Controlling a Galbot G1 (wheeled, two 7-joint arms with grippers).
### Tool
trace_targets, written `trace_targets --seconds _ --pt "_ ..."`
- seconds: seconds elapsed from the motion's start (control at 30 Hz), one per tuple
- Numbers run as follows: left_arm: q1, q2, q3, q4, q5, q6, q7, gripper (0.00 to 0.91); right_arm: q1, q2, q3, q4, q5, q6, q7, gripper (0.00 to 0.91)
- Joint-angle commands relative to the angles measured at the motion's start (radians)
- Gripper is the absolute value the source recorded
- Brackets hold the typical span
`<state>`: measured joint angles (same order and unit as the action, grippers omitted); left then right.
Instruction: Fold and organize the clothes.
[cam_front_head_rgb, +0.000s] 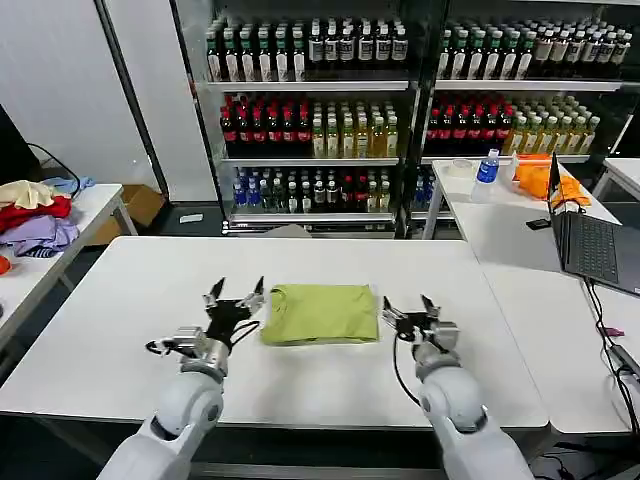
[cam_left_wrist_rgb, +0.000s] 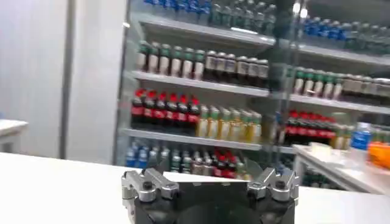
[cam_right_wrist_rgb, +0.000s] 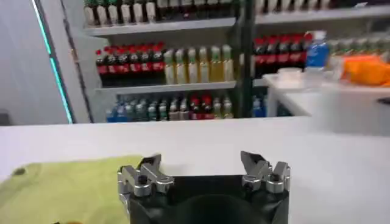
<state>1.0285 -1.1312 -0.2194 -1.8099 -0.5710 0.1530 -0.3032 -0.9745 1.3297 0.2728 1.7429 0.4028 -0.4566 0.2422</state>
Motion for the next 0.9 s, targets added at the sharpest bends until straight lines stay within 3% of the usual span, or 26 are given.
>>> trace_targets --seconds 0.03,0.2,0.27,0.3,0.33,0.37,0.43,0.53,0.9 --pt "0.113 0.057 -0.116 -0.043 0.0 0.0 0.013 0.907 0.243 0.126 -0.111 -0.315 0.081 -0.032 0.013 0.907" --pt "0.114 0.039 -0.108 -0.038 -0.01 0.014 0.018 0.907 0.278 0.163 -0.114 -0.406 0.088 -0.038 0.022 0.907" --pt "0.115 0.036 -0.105 -0.039 -0.01 0.016 0.02 0.907 0.294 0.173 -0.114 -0.438 0.094 -0.036 0.021 0.846" --pt "0.115 0.037 -0.104 -0.04 -0.01 0.016 0.022 0.907 0.299 0.177 -0.114 -0.447 0.096 -0.033 0.021 0.665" --pt "0.115 0.038 -0.103 -0.04 -0.01 0.017 0.023 0.907 0.302 0.179 -0.114 -0.452 0.098 -0.032 0.021 0.544" --pt "0.115 0.04 -0.102 -0.042 -0.014 0.023 0.026 0.907 0.308 0.182 -0.113 -0.461 0.096 -0.026 0.021 0.272" --pt "0.112 0.041 -0.102 -0.044 -0.025 0.036 0.027 0.907 0.315 0.186 -0.104 -0.47 0.098 -0.021 0.02 0.0" --pt "0.109 0.043 -0.101 -0.045 -0.03 0.038 0.031 0.907 0.319 0.189 -0.096 -0.478 0.138 -0.026 0.025 0.0" --pt "0.118 0.043 -0.102 -0.052 -0.044 0.044 0.036 0.907 0.318 0.166 -0.101 -0.474 0.123 -0.002 0.027 0.0"
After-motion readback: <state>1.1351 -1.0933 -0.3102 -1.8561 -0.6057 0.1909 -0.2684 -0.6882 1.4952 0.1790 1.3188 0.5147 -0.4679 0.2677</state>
